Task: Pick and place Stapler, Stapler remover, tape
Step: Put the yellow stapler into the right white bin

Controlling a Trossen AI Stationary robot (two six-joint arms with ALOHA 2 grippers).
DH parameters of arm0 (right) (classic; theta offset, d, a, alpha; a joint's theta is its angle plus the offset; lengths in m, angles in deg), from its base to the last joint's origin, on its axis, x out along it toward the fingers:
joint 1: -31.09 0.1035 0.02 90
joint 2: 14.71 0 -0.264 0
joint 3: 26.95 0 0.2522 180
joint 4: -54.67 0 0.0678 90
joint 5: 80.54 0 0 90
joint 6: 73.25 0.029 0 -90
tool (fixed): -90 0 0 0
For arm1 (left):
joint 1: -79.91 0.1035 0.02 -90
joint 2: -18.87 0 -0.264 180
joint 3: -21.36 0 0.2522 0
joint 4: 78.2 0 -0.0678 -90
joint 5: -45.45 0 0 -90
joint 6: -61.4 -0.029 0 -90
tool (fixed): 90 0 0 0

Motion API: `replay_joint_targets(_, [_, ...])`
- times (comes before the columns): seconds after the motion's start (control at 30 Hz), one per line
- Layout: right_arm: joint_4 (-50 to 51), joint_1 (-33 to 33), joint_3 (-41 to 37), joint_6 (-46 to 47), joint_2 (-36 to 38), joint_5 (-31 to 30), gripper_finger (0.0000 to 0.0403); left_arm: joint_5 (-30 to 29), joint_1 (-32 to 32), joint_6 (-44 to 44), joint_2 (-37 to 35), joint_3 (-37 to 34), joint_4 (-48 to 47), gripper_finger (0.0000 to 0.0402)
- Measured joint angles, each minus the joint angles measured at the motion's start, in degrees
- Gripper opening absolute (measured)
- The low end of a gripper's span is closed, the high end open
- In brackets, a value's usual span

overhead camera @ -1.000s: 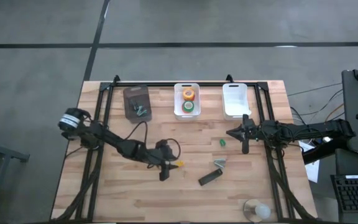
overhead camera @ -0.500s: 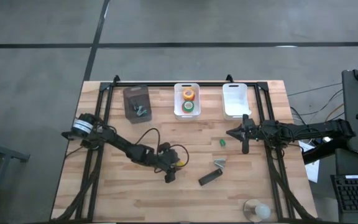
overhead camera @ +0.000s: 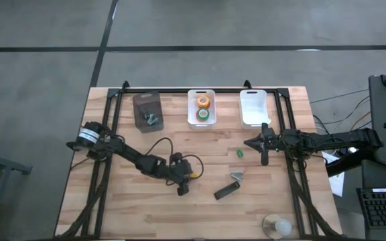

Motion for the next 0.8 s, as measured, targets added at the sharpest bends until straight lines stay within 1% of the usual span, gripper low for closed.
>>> replay_joint_targets(0.13, [0.00, -0.01, 0.00, -0.01, 0.00, 0.00, 0.0008, 0.27, -0.02, -0.28, -0.04, 0.00, 0.25, 0.0084])
replay_joint_targets(0.23, [0.00, 0.00, 0.00, 0.18, 0.00, 0.00, 0.0008, -0.09, 0.00, -0.45, -0.04, 0.00, 0.44, 0.0066])
replay_joint_targets(0.33, [-0.02, 0.00, 0.00, 0.22, 0.00, 0.30, 0.0008, -0.25, 0.20, -0.48, -0.04, -0.03, 0.64, 0.0067])
replay_joint_targets(0.47, [-0.09, 0.00, 0.00, 0.22, 0.02, 1.53, 0.0008, -0.64, 0.56, -0.64, -0.04, -0.11, 2.28, 0.0089])
replay_joint_targets(0.53, [-0.09, 0.00, -0.02, 0.26, 0.02, 1.53, 0.0008, -0.68, 0.80, -1.12, -0.20, -0.11, 3.26, 0.0092])
replay_joint_targets(0.7, [-0.21, 0.00, 0.00, 0.37, 0.02, 1.58, 0.0008, -0.69, 1.53, -2.24, -1.04, -0.11, 5.10, 0.0073])
replay_joint_targets(0.8, [-0.61, -0.01, 0.00, 0.23, 0.08, 3.13, 0.0008, -0.69, 2.00, -2.93, -1.04, -0.11, 6.89, 0.0065])
